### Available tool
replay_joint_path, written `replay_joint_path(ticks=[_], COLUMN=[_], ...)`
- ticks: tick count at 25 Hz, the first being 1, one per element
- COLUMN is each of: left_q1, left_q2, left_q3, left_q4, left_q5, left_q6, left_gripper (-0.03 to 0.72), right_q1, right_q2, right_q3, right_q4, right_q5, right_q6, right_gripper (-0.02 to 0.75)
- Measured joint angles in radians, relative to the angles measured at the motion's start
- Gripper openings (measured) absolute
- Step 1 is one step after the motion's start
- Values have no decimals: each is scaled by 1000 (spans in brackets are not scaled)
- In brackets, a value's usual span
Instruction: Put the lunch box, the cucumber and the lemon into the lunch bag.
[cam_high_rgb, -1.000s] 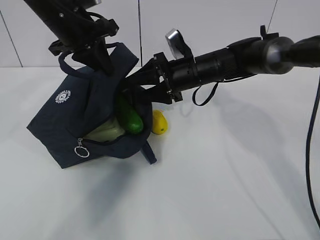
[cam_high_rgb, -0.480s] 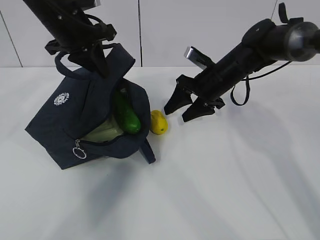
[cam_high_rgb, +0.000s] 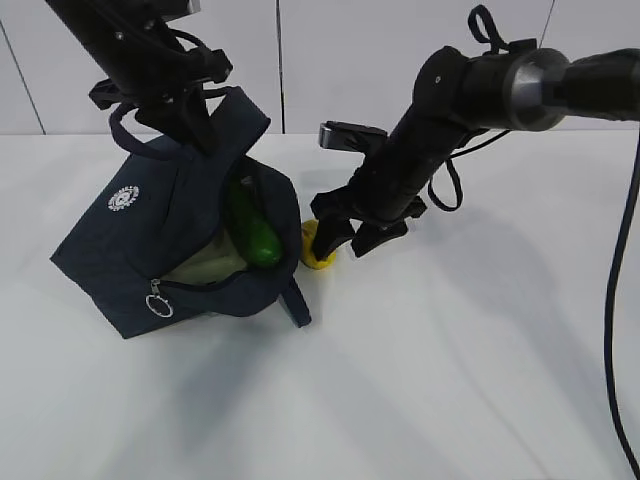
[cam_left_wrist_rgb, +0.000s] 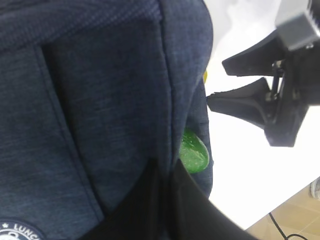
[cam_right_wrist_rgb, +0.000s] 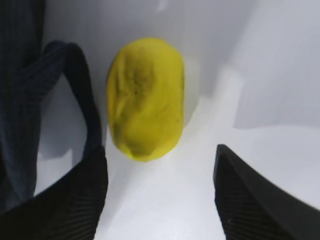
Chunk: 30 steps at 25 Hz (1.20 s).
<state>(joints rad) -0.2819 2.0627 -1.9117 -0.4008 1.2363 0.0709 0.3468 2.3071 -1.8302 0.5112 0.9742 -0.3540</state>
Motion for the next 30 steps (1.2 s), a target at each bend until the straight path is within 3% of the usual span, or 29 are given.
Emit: replay_joint_path(ticks=[20,30], left_q1=[0,0], left_q2=[0,0], left_q3=[0,0], left_q4=[2,2], left_q5=[0,0], left_q6=[0,0], left_gripper=[-7,-7], right_q1=[46,62], right_q2=[0,37], right_q3=[-5,-19], right_q4=[-60,-74], right_q5=[-166,-172], right_q6=[-12,-26], right_gripper=[492,492])
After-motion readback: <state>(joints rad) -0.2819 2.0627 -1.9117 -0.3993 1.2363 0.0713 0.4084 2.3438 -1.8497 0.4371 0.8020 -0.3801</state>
